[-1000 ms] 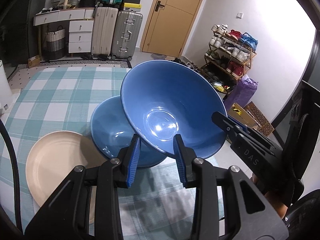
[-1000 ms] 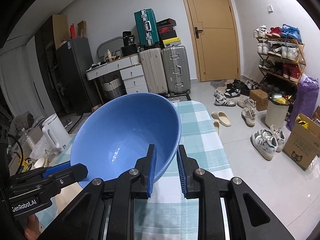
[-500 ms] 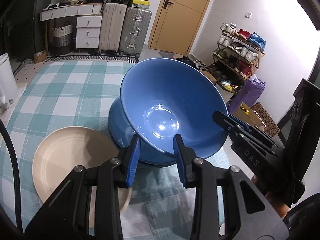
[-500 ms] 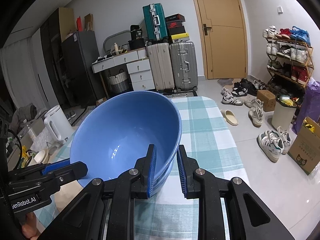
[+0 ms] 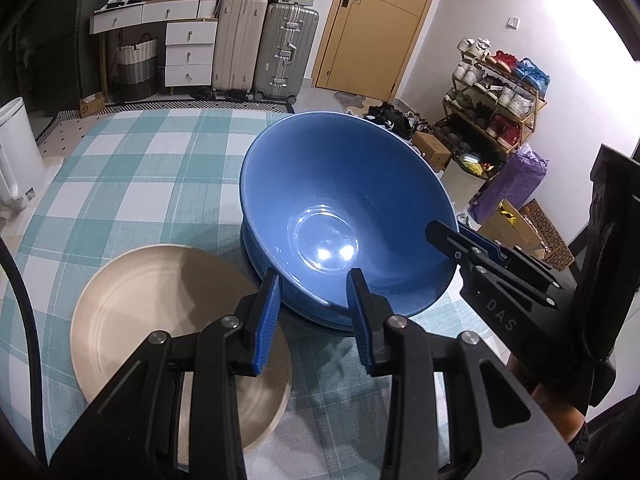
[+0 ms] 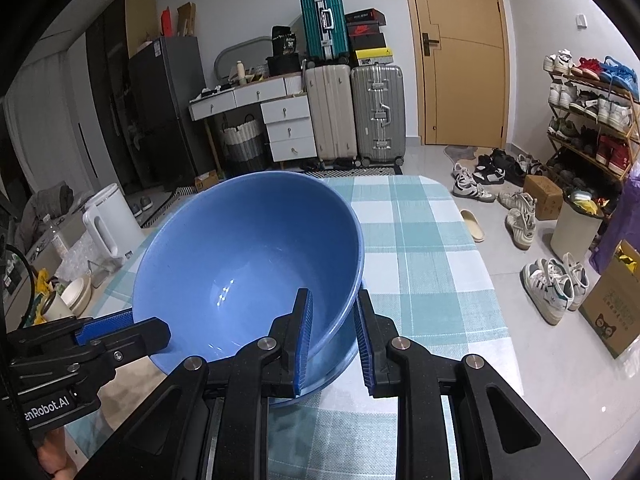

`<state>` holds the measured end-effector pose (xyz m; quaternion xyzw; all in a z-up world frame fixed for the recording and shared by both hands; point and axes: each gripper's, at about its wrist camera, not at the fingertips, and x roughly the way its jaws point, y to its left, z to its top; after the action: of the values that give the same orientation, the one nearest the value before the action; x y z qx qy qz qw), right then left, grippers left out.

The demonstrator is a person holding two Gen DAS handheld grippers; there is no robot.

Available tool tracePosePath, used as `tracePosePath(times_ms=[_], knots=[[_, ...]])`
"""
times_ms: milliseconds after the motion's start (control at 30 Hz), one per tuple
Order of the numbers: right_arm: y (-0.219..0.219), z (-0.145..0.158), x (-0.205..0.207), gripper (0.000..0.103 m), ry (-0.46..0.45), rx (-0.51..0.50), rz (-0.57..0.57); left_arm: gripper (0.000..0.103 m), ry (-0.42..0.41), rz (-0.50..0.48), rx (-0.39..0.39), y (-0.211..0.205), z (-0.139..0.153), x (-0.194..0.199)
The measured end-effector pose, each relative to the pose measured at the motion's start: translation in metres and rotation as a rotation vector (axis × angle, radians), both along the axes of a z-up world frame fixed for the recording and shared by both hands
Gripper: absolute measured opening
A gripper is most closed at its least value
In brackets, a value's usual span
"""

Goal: Organize plates and bowls
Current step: 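Lower the bowl into the other blue bowl and open both grippers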

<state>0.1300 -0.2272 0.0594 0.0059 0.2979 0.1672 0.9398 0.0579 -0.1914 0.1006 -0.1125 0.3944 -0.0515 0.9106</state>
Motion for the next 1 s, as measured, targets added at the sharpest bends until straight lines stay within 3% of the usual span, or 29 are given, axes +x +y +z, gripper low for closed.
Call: tracePosePath(times_ms=[600, 1000], knots=[[0.004, -0.023, 0.013, 0.022, 0.058, -0.039, -0.006, 0.030, 0.052, 0.005, 0.081, -0.003, -0.034, 0.027], [0.010, -0.024, 0.014, 0.022, 0.061, -0.042, 0.002, 0.032, 0.074, 0.000, 0.081, 0.005, -0.044, 0.033]])
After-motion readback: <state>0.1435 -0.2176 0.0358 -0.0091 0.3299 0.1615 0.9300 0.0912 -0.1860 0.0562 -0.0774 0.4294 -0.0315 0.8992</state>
